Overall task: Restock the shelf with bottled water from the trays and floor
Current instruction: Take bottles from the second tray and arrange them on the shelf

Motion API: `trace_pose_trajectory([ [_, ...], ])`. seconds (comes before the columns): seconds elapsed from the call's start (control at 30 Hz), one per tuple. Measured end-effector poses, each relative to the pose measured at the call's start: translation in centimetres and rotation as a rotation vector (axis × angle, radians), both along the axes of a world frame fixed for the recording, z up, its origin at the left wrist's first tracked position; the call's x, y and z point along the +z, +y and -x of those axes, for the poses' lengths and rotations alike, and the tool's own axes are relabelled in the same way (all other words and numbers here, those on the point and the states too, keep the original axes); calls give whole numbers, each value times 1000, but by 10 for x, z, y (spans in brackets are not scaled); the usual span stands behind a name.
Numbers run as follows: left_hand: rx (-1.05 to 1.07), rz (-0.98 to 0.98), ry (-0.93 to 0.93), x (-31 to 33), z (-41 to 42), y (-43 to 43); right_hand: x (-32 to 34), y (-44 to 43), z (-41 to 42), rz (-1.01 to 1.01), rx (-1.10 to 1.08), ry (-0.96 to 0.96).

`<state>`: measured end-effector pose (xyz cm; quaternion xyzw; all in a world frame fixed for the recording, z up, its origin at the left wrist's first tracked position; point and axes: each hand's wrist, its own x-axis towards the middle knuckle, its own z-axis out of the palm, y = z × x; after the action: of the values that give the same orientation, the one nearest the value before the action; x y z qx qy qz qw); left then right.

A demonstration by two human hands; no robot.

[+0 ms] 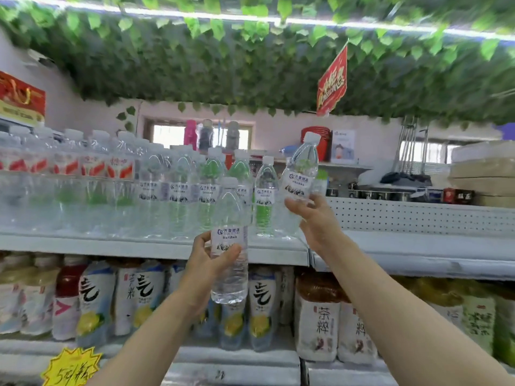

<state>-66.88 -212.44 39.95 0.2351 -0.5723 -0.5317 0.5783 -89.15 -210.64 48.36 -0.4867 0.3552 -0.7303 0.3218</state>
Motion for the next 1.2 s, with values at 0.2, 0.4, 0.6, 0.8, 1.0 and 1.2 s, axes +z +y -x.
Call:
trace_pose_trajectory([
  [0.2,-25,10,24,-1,-8,-16,-12,-39,-10,-134,-214,230],
  [0.4,-43,10,20,1,-13,-29,-17,-59,-16,-194,-335,322],
  [0.6,-72,19,19,3,-13,-32,-17,-67,-18,-178,-553,482],
  [0.8,-86,21,12,3,-11,-31,-19,-75,-23,-165,-654,567],
  [1.0,-90,6,28,4,-12,-25,-16,-79,-25,-221,-751,660],
  [1.2,-80,37,-17,15,-8,-13,-21,-61,-23,-186,-625,546],
])
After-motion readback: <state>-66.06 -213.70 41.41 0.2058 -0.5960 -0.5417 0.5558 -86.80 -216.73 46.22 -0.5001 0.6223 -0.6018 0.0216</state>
